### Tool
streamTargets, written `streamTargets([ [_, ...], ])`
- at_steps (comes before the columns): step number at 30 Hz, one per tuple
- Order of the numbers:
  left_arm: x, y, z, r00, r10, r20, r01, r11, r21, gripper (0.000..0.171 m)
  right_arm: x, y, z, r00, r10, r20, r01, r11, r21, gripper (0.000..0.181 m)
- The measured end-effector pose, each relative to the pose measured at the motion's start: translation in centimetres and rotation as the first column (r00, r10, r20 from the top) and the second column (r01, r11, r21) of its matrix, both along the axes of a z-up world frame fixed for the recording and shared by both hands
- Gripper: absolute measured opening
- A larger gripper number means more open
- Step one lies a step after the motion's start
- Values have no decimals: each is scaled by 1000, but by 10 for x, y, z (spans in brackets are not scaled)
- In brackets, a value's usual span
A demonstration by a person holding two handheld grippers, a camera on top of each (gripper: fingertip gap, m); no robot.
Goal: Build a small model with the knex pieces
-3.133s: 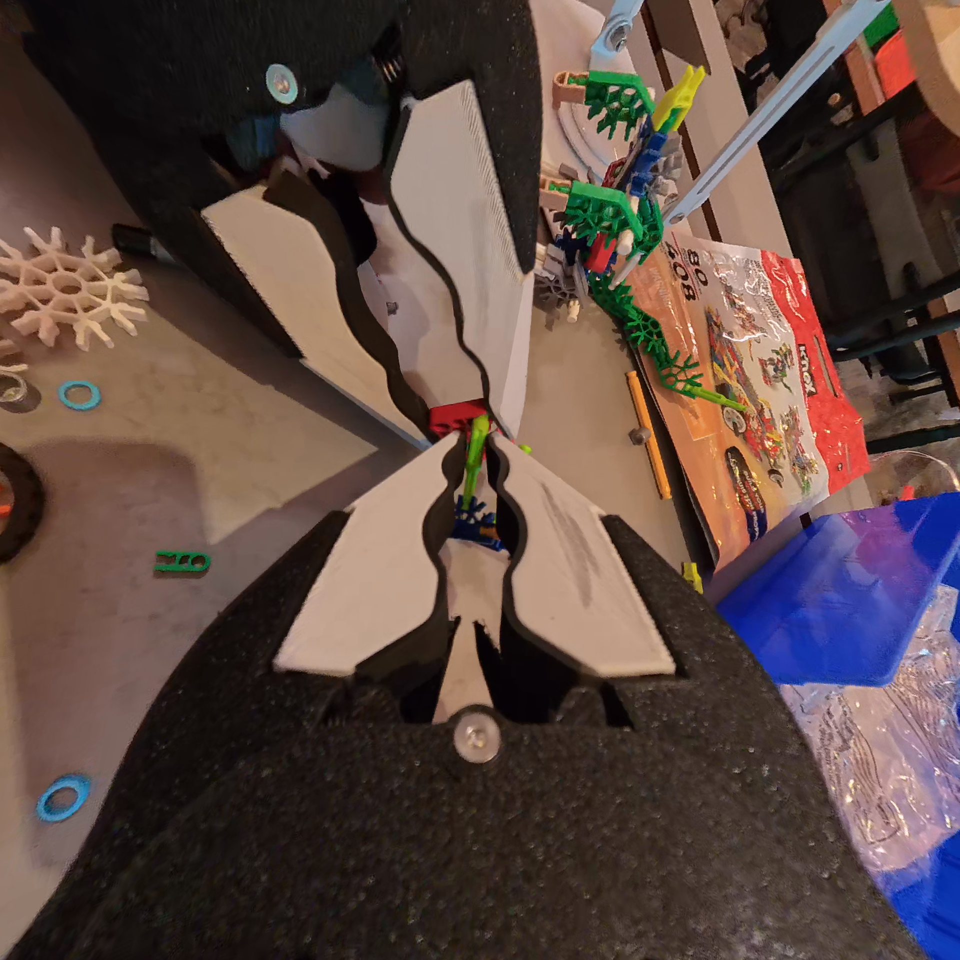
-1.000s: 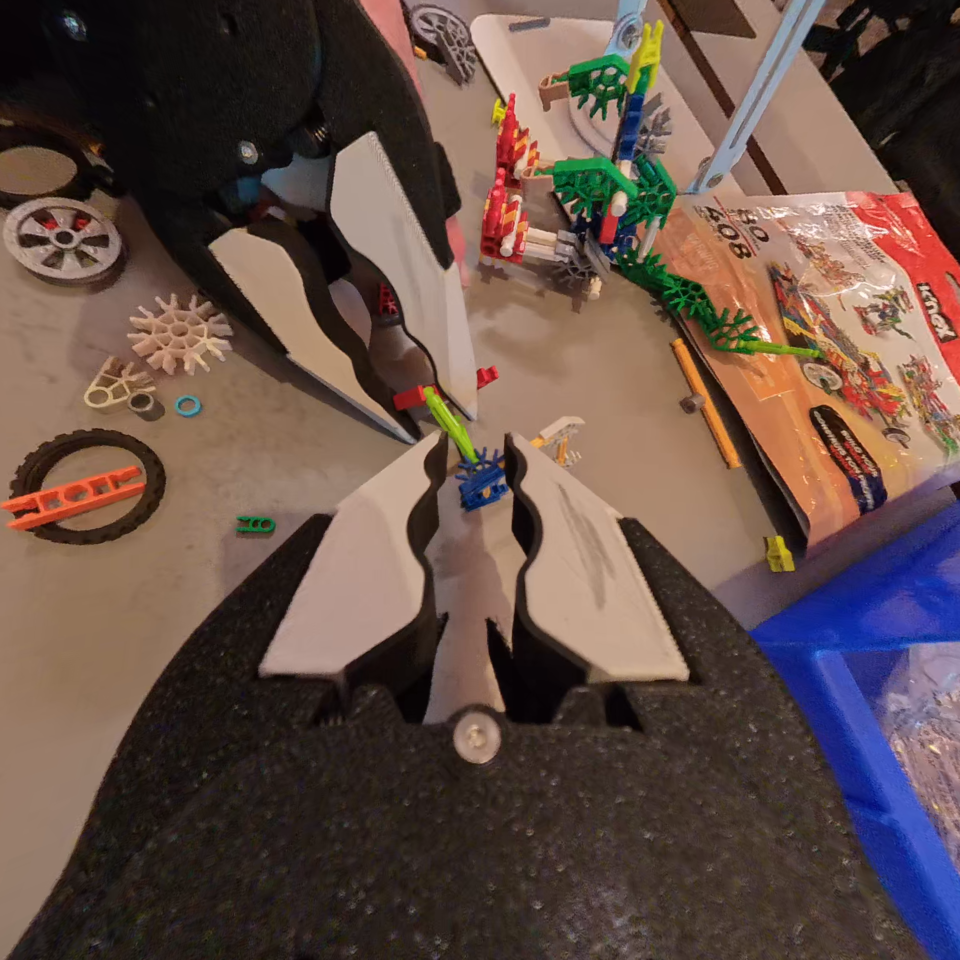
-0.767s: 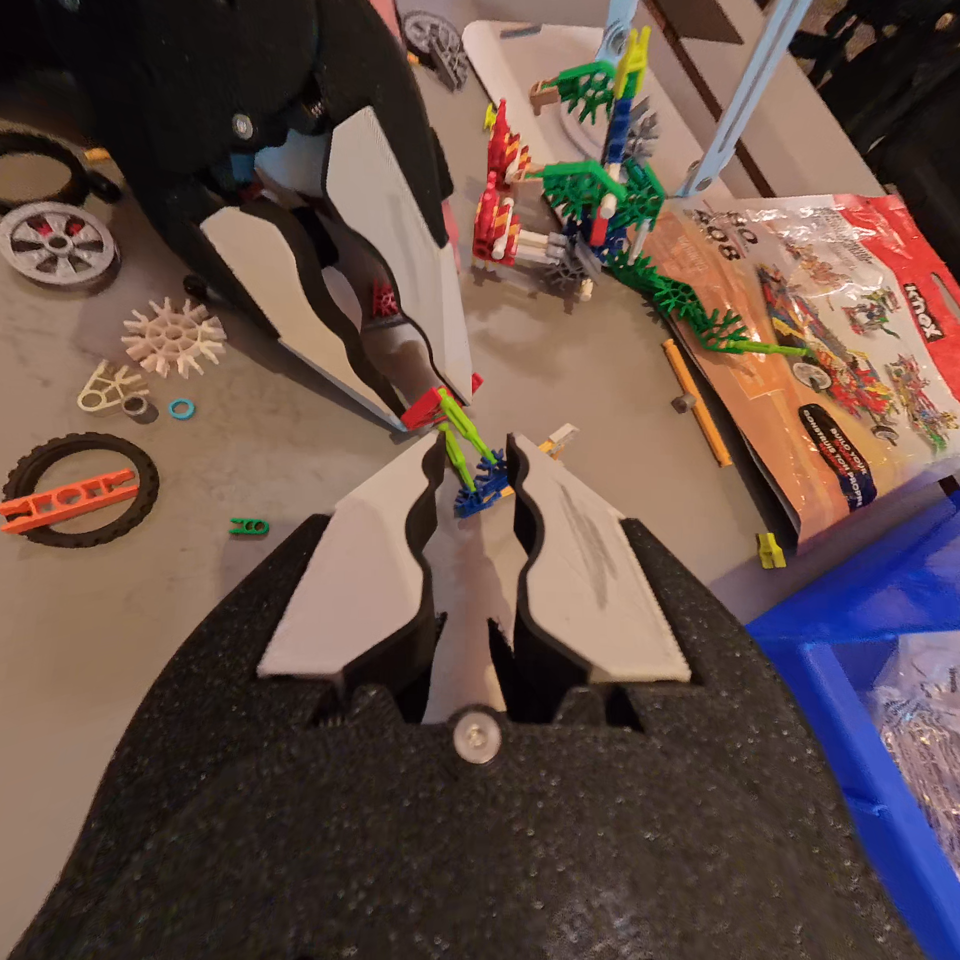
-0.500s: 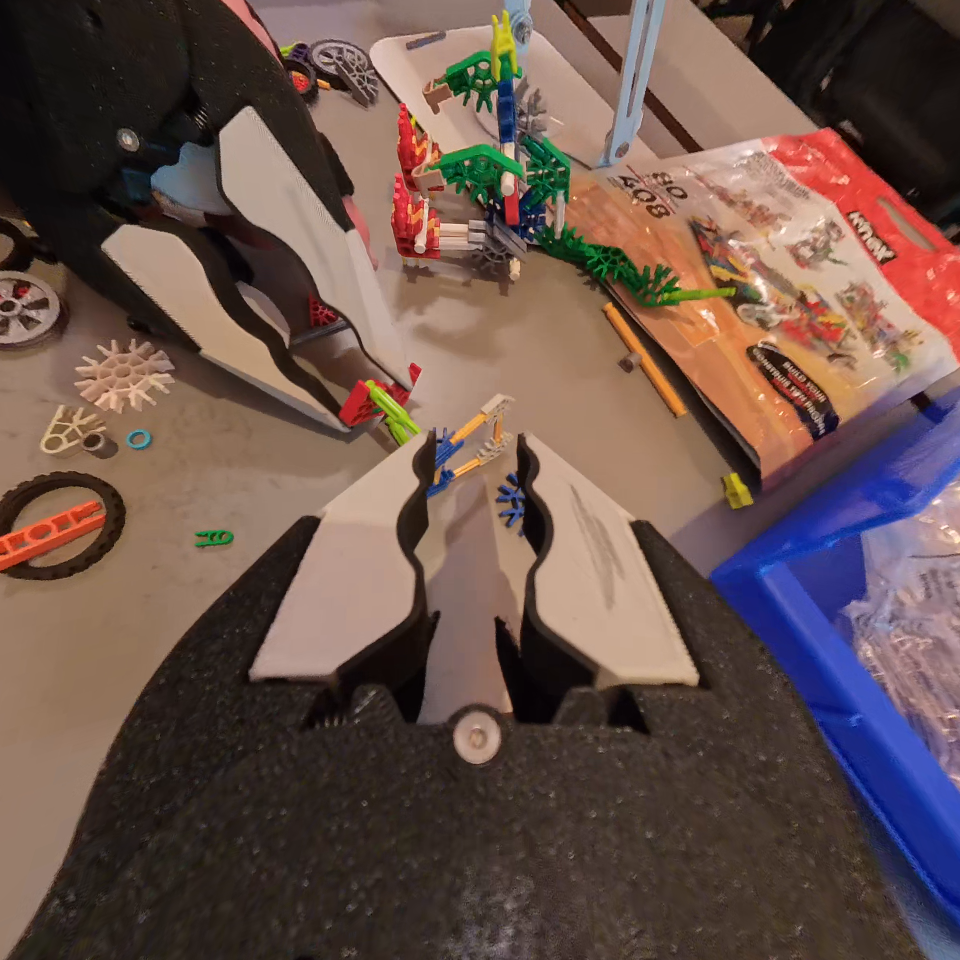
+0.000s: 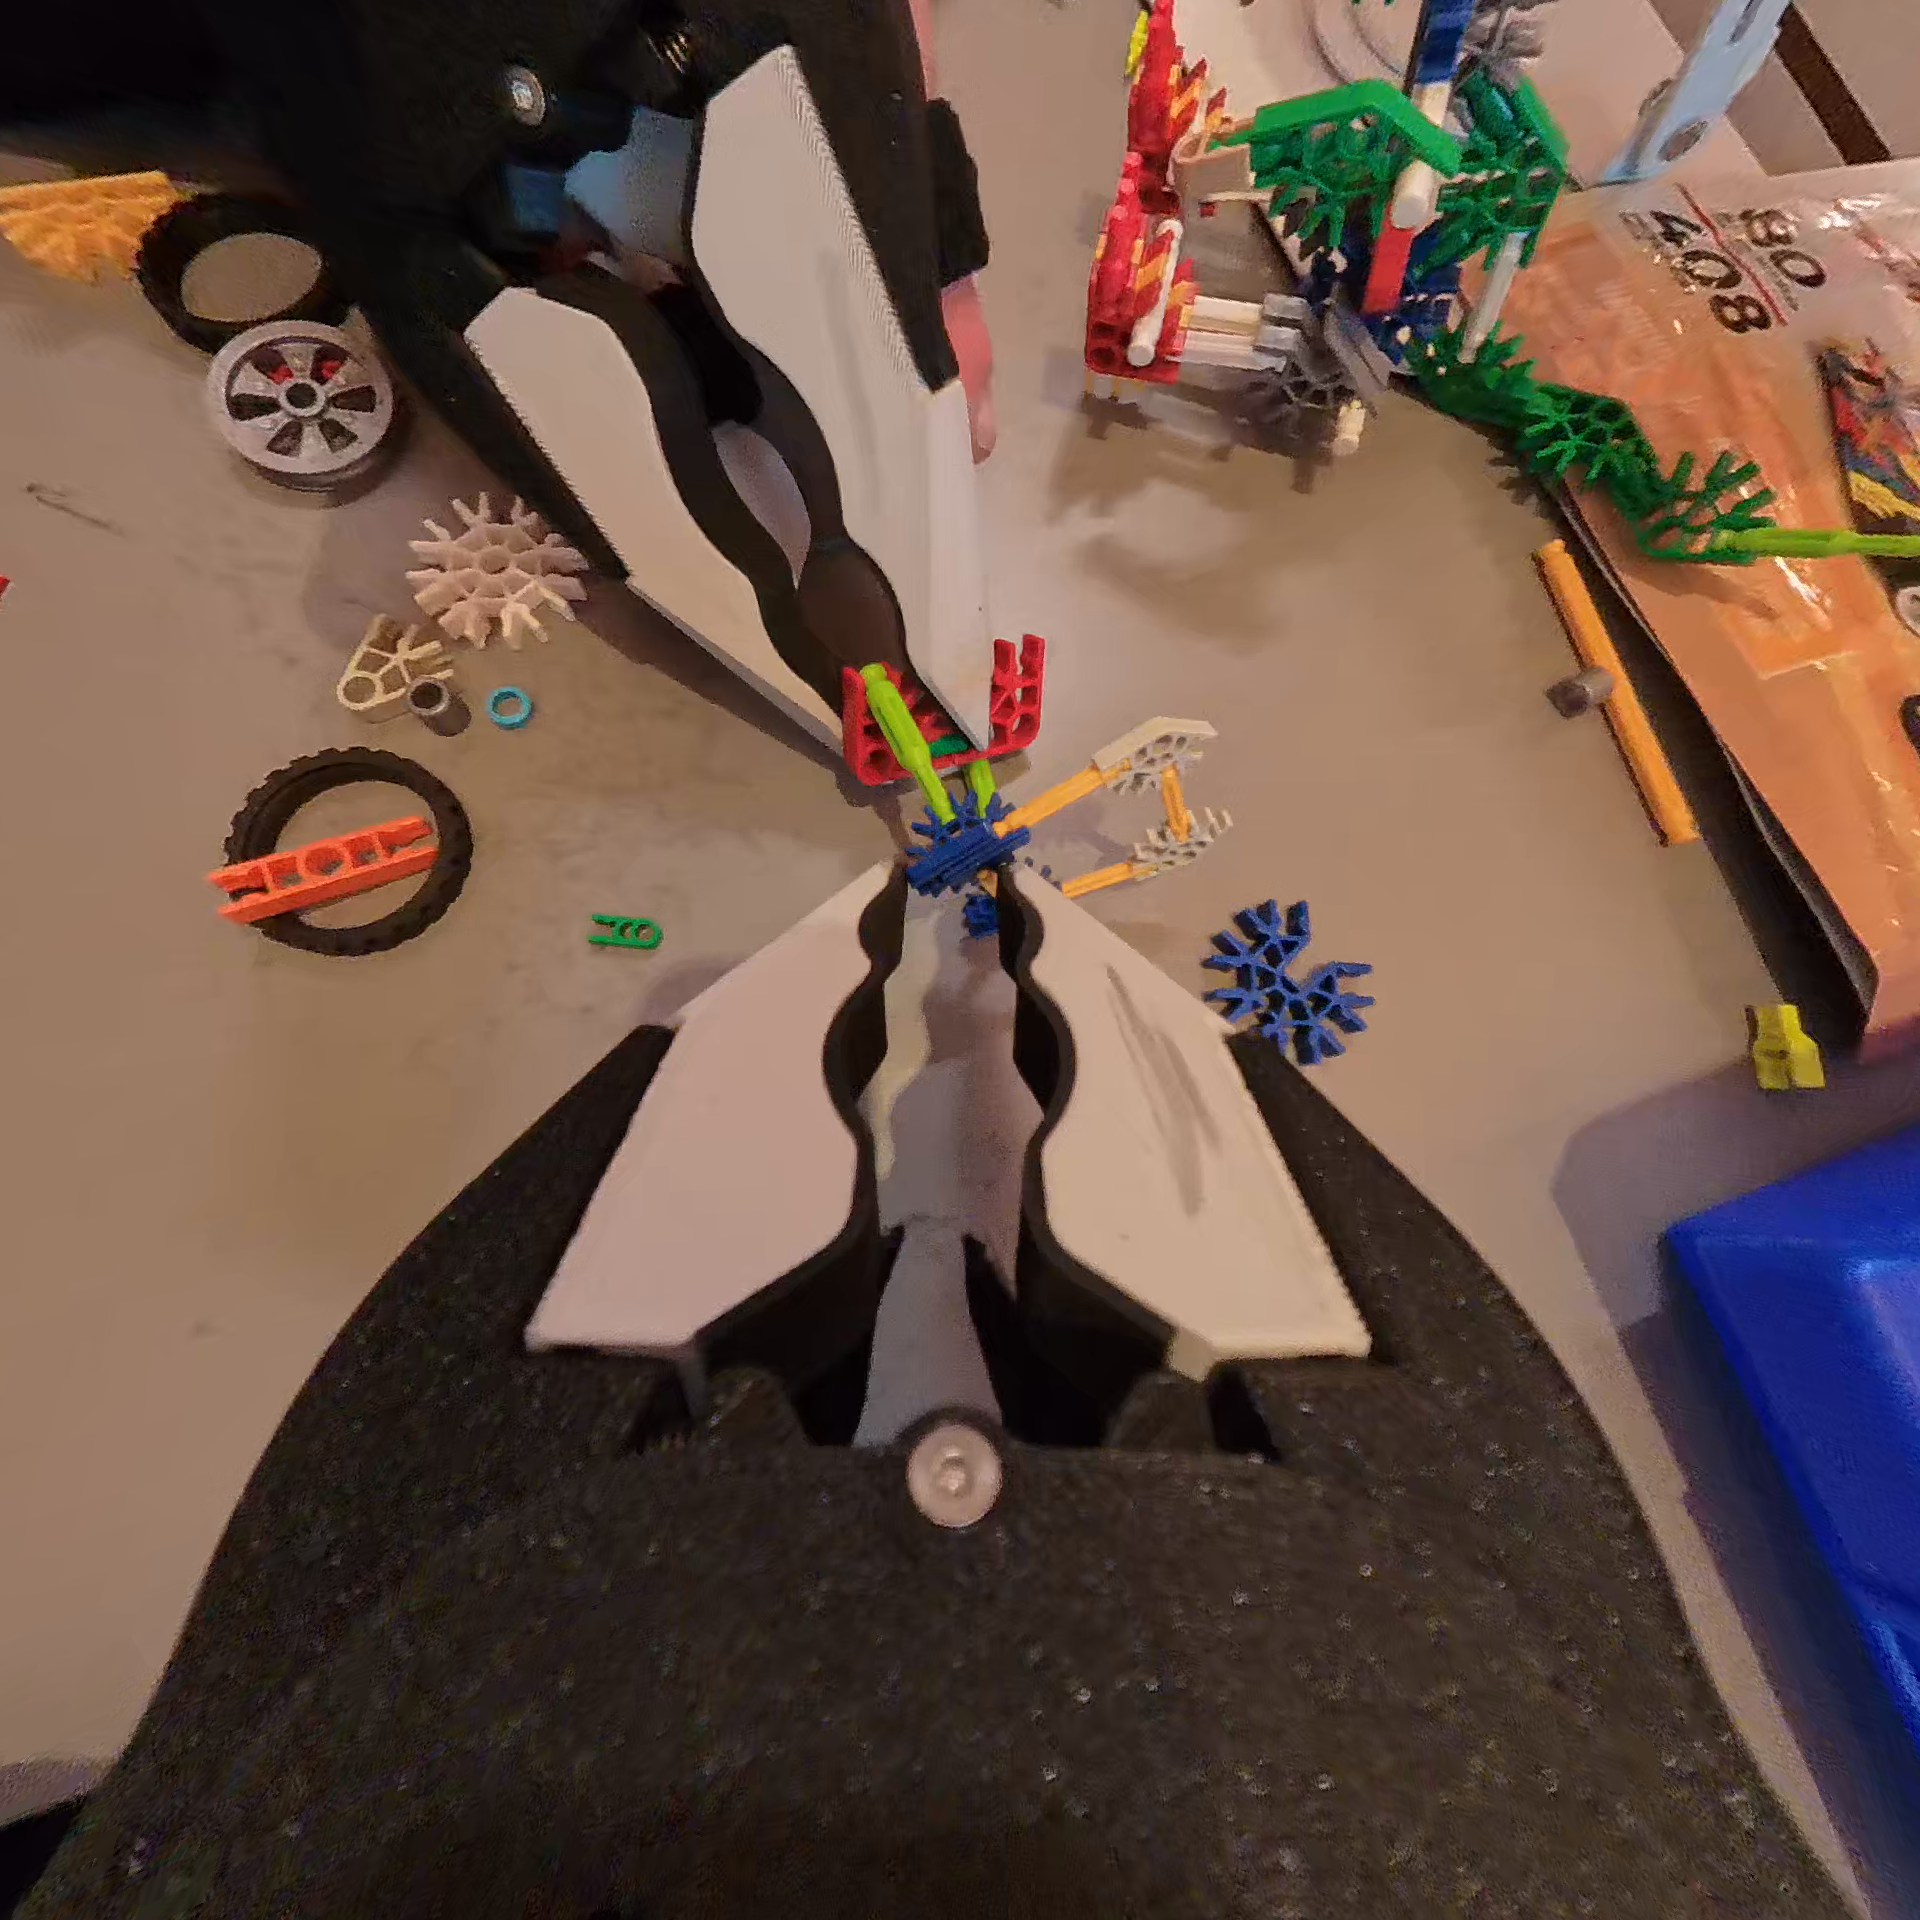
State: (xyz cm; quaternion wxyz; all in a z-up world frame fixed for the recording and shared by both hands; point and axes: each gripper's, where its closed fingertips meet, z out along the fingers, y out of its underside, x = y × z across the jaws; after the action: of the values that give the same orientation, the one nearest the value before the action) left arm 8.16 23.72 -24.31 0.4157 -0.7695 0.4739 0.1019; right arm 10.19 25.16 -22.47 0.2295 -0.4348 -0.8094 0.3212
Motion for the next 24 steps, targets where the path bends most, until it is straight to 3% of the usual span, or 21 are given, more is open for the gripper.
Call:
streamTargets([
  [4, 3, -5, 0, 999, -35, -7, 35, 999, -10, 13, 9, -2, -5, 999, 21, 47, -20, 1000, -19, 17],
  [9, 3, -6, 0, 998, -46, -35, 46, 999, -7, 6, -5, 21, 6, 992, -126, -2, 125, 990, -64, 38],
  [12, 4, -8, 0, 998, -50, -33, 49, 999, -15, 6, -8, 20, 10, 992, -124, -23, 122, 989, -87, 41],
  [17, 8, -11, -3, 998, -64, -18, 63, 997, -41, 5, -20, 10, 6, 993, -102, -53, 100, 994, -36, 35],
  [20, 12, -11, -6, 997, -76, -30, 75, 996, -45, 4, -20, 7, 4, 995, -87, -47, 85, 996, -32, 23],
  [22, 13, -10, -6, 997, -76, -30, 75, 996, -42, 4, -19, 6, 3, 996, -78, -49, 76, 997, -23, 5],
  [24, 13, -11, -5, 997, -78, -17, 77, 996, -46, 5, -18, 6, 1, 997, -68, -42, 68, 998, -8, 5],
])
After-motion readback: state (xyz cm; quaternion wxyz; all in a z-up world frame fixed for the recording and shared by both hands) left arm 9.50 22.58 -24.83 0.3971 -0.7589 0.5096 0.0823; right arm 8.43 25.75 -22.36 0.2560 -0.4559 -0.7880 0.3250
